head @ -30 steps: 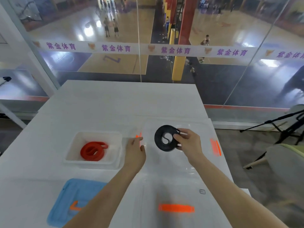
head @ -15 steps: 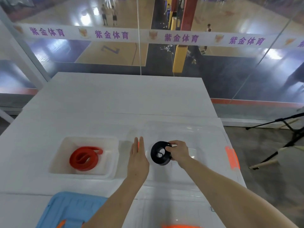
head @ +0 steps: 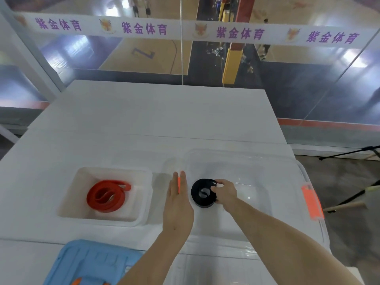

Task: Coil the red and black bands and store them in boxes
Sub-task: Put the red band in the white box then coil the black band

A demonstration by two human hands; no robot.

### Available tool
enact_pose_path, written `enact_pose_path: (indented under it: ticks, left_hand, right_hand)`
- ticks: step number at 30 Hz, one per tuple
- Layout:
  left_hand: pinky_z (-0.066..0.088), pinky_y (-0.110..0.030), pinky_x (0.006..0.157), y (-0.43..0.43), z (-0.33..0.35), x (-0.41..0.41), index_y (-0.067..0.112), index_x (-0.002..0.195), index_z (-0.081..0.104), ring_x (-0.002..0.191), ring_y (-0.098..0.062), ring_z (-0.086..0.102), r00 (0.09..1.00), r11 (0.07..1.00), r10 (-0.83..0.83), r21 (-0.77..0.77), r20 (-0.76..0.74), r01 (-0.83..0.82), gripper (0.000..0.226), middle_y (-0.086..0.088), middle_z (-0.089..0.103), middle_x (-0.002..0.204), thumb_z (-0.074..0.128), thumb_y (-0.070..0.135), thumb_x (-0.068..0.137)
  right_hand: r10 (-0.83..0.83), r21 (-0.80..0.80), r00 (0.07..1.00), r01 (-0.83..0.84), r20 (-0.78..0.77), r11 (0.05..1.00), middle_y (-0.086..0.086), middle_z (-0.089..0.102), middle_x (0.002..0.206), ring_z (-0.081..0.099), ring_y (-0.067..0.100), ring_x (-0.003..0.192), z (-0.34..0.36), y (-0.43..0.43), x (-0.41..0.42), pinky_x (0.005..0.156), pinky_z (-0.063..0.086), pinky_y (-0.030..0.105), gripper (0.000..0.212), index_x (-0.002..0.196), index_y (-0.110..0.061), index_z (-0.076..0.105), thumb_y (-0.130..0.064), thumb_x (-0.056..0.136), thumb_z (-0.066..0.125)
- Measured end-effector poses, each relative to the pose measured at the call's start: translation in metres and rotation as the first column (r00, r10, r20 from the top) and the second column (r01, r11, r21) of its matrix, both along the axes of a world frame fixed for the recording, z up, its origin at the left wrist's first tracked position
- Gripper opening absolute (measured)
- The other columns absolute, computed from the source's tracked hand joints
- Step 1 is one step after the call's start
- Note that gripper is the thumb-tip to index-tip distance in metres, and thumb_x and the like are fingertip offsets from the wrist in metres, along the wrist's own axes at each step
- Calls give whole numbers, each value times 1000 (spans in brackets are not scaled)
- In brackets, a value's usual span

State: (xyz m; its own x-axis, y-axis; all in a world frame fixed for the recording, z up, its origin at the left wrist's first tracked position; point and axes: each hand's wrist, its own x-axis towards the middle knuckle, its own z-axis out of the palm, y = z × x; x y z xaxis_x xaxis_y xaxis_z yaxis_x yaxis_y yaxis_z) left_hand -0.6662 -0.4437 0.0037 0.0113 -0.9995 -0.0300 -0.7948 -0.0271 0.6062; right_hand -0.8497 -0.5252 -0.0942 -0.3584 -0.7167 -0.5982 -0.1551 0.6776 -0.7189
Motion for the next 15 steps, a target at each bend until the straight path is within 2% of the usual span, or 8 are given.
enact_pose_path:
  ticks: [6,9,11,13,15]
  left_hand:
    - [24,-29,125,-5,-8,-2,23,158,-19,159,-19,0,993,1000,-17,-3,114,18,94,-1,-8,172,39,-9,92]
    - [29,-33,123,-3,-1,-3,22,162,-7,158,-23,9,995,1000,-3,20,98,1,90,-2,-6,172,40,-9,93]
    - [35,-38,119,-2,5,-4,22,163,-5,157,-26,15,992,1000,-8,23,127,5,85,-3,-2,172,43,-1,96]
    - [39,-42,116,-1,11,-4,22,163,-3,155,-28,18,987,999,-15,43,161,8,83,-3,0,172,46,9,98]
    - [37,-44,117,-1,16,-3,22,163,-4,155,-29,17,983,997,-38,78,178,24,81,-4,0,172,46,13,99]
  right_hand:
    - [-5,-14,1000,5,-11,1000,14,69,124,69,32,109,-10,1,0,94,62,51,55,140,-20,63,-11,88,76]
    - [29,0,1000,-29,-7,1000,14,69,125,68,33,111,-4,2,-1,98,59,46,61,147,-19,56,-10,89,74]
    - [57,16,998,-57,6,998,14,68,127,67,33,112,1,2,-3,93,57,43,68,150,-18,51,-13,87,77]
    - [71,37,997,-72,23,997,14,65,131,66,33,113,7,3,-6,90,57,44,76,154,-18,46,-14,85,78]
    - [77,48,995,-80,59,996,15,63,131,65,32,110,16,6,-9,95,58,47,78,156,-17,42,-13,87,77]
